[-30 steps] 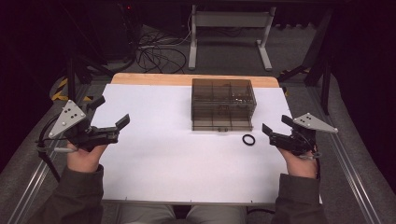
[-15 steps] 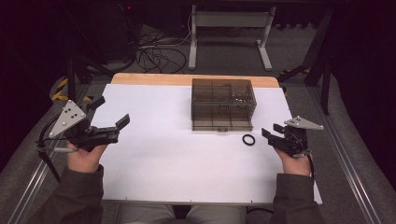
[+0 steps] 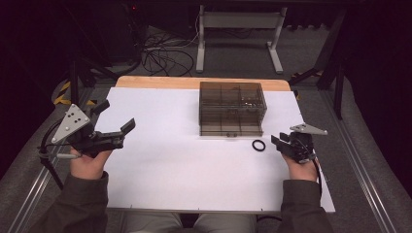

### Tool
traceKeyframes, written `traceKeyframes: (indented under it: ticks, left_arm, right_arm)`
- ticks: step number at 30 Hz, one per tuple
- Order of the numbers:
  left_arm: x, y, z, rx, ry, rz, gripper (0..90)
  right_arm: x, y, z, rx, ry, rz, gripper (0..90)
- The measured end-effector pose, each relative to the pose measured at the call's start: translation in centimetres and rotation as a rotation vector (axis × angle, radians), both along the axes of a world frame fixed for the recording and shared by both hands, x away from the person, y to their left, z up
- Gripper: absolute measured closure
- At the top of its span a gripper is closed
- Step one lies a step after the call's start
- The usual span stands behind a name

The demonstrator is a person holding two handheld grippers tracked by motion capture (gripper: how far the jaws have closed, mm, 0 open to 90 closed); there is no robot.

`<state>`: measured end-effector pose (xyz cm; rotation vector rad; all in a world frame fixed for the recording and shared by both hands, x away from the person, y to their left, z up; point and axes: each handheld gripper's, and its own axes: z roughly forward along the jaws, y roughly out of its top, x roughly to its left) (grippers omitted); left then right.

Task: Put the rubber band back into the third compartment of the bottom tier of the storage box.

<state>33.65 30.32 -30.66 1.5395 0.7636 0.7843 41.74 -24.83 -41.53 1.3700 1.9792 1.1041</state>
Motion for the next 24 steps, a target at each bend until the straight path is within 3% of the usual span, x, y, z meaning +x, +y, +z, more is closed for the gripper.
traceKeyframes:
  ticks: [24]
  left_arm:
    - [0.2, 0.1, -0.3, 0.006, 0.012, 0.003, 2.7]
  right_arm:
    - [1.6, 1.4, -2.4, -0.025, 0.056, 0.011, 71.0]
